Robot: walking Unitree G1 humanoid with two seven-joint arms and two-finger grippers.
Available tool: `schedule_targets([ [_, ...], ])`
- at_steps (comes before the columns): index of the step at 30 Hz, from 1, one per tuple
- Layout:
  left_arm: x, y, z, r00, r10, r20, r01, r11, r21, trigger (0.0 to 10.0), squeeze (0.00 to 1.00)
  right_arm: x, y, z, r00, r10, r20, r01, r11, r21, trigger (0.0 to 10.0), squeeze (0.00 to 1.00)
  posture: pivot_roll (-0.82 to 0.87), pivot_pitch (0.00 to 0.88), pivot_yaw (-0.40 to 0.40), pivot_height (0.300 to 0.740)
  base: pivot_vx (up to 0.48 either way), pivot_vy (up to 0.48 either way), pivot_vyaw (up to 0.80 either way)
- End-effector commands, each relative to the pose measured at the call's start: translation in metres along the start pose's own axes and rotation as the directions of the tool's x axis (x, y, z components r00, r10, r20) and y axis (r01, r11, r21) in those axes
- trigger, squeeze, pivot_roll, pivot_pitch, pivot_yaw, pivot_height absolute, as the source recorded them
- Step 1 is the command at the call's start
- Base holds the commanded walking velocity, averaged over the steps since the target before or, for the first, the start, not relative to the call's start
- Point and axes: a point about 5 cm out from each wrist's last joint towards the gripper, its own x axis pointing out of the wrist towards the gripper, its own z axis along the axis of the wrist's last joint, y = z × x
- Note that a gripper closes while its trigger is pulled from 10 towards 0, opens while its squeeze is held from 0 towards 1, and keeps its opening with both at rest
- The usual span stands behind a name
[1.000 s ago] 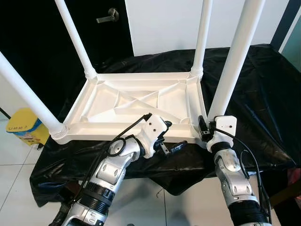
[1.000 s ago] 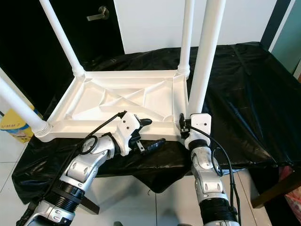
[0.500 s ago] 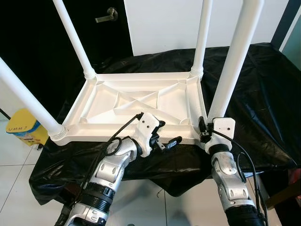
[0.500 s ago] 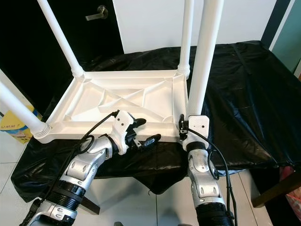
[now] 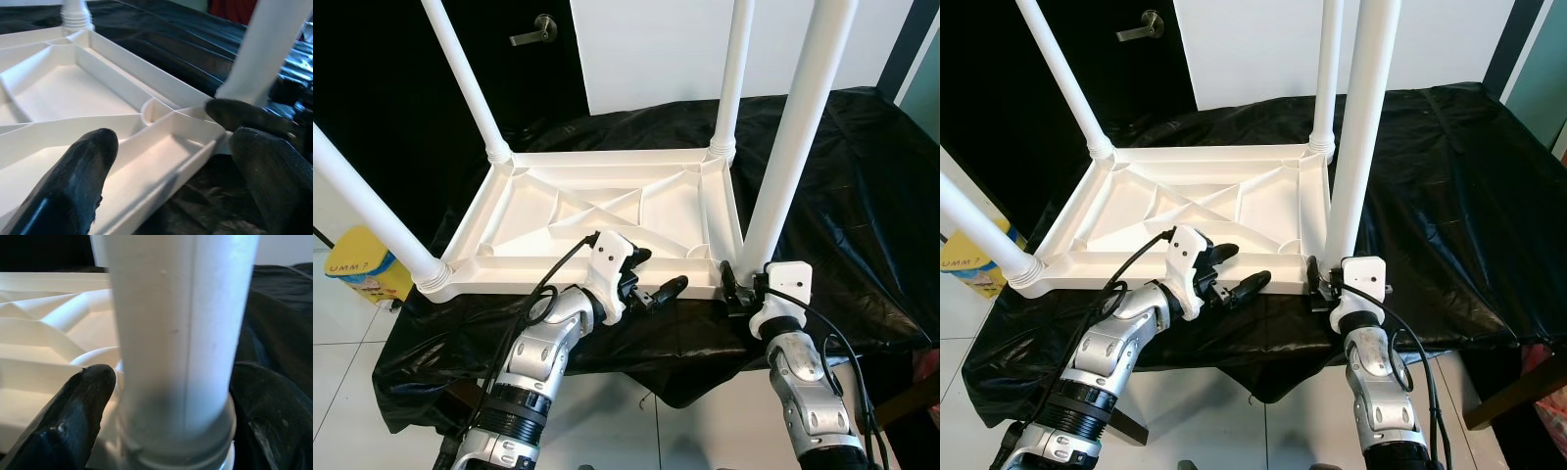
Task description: Building children table
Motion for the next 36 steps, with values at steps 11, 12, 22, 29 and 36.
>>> schedule_targets([
  [11, -0.006, 0.022, 0.009, 0.977, 0.201, 0.07, -0.2, 0.98, -0.018, 10.0, 0.0, 0.002, -0.002, 0.007, 0.989, 0.137, 0.06, -0.136, 0.991, -0.007, 10.0, 0.0, -0.19, 0.0, 0.058, 0.74, 0.0, 0.0, 0.0],
  [12, -0.005, 0.021, 0.009, 0.98, 0.189, 0.068, -0.19, 0.982, 0.005, 10.0, 0.0, 0.003, -0.003, 0.007, 0.987, 0.148, 0.062, -0.147, 0.989, -0.021, 10.0, 0.0, -0.19, 0.0, 0.055, 0.74, 0.0, 0.0, 0.0],
  [22, 0.001, 0.009, 0.011, 0.996, 0.006, 0.087, -0.019, 0.989, 0.146, 10.0, 0.0, 0.015, -0.008, 0.007, 0.967, 0.246, 0.073, -0.245, 0.969, -0.024, 10.0, 0.0, -0.19, 0.0, 0.052, 0.74, 0.0, 0.0, 0.0],
  [29, 0.005, -0.006, 0.006, 0.988, -0.149, 0.037, 0.143, 0.981, 0.131, 10.0, 0.0, 0.024, -0.013, 0.012, 0.927, 0.372, 0.058, -0.366, 0.926, -0.092, 10.0, 0.0, -0.19, 0.0, 0.054, 0.74, 0.0, 0.0, 0.0],
  [36, 0.004, -0.021, -0.005, 0.972, -0.232, -0.042, 0.236, 0.954, 0.183, 10.0, 0.0, 0.028, -0.014, 0.013, 0.902, 0.429, 0.038, -0.423, 0.899, -0.115, 8.7, 0.0, -0.19, 0.0, 0.047, 0.74, 0.0, 0.0, 0.0],
])
